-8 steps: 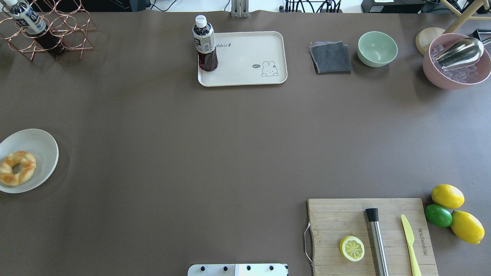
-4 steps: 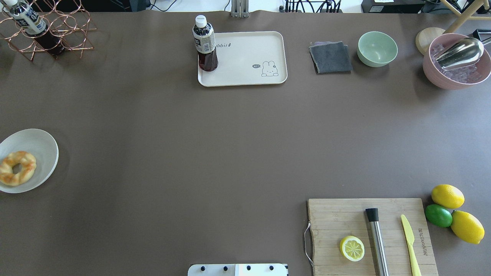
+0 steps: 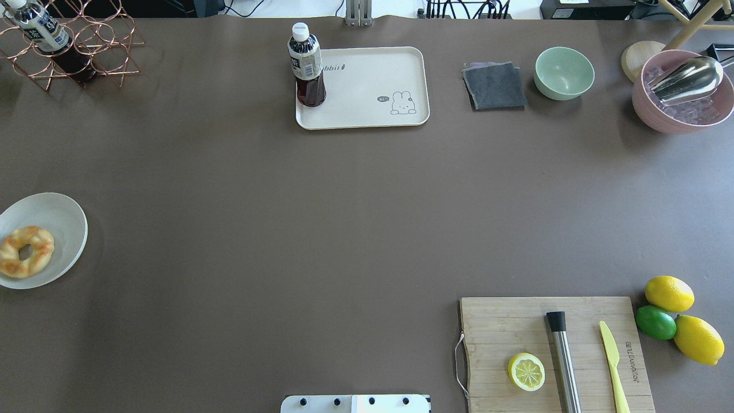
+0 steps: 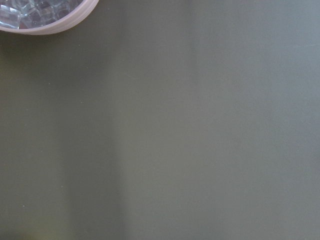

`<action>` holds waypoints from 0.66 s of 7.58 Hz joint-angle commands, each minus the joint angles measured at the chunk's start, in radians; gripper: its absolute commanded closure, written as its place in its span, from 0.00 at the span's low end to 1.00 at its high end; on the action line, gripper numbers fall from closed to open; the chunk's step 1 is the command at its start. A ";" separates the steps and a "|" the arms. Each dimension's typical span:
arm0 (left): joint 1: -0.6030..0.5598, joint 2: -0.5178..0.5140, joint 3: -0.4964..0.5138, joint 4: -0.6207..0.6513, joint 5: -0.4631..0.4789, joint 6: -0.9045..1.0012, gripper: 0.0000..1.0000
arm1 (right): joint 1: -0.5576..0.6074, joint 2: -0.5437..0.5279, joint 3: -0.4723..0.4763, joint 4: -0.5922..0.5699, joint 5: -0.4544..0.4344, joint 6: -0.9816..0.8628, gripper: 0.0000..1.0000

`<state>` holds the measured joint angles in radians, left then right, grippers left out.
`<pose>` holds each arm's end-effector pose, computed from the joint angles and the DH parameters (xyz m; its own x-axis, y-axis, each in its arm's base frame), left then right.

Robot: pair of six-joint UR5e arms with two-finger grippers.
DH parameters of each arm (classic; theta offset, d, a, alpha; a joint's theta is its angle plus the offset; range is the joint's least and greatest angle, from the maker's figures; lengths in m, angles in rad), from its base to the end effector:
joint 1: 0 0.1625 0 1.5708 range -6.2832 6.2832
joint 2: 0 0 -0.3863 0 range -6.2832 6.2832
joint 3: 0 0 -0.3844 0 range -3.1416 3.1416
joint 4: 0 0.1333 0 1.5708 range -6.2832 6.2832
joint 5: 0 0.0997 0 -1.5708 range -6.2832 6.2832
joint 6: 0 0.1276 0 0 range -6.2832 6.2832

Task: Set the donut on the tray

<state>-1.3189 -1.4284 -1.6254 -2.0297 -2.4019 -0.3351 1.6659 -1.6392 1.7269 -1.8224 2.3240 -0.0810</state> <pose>0.0749 -0.4477 0.6226 0.6298 0.1069 -0.7694 -0.0266 0.9929 0.1161 0.0876 -0.4333 0.6223 0.7208 0.1003 0.6858 -0.0355 0.9935 -0.1080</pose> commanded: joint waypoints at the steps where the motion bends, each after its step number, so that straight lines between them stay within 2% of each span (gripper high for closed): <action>1: 0.061 -0.004 0.177 -0.281 0.004 -0.054 0.02 | 0.000 -0.019 0.006 0.008 0.002 0.000 0.00; 3: 0.110 -0.015 0.235 -0.383 0.007 -0.104 0.03 | 0.000 -0.024 0.002 0.023 0.002 0.001 0.00; 4: 0.113 -0.039 0.263 -0.388 0.007 -0.104 0.03 | 0.000 -0.024 0.003 0.023 0.002 0.001 0.00; 5: 0.118 -0.046 0.266 -0.388 0.007 -0.104 0.10 | 0.000 -0.024 0.003 0.023 0.002 0.001 0.00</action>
<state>-1.2143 -1.4540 -1.3859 -2.4000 -2.3951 -0.4338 1.6659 -1.6621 1.7301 -1.8006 2.3255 -0.0801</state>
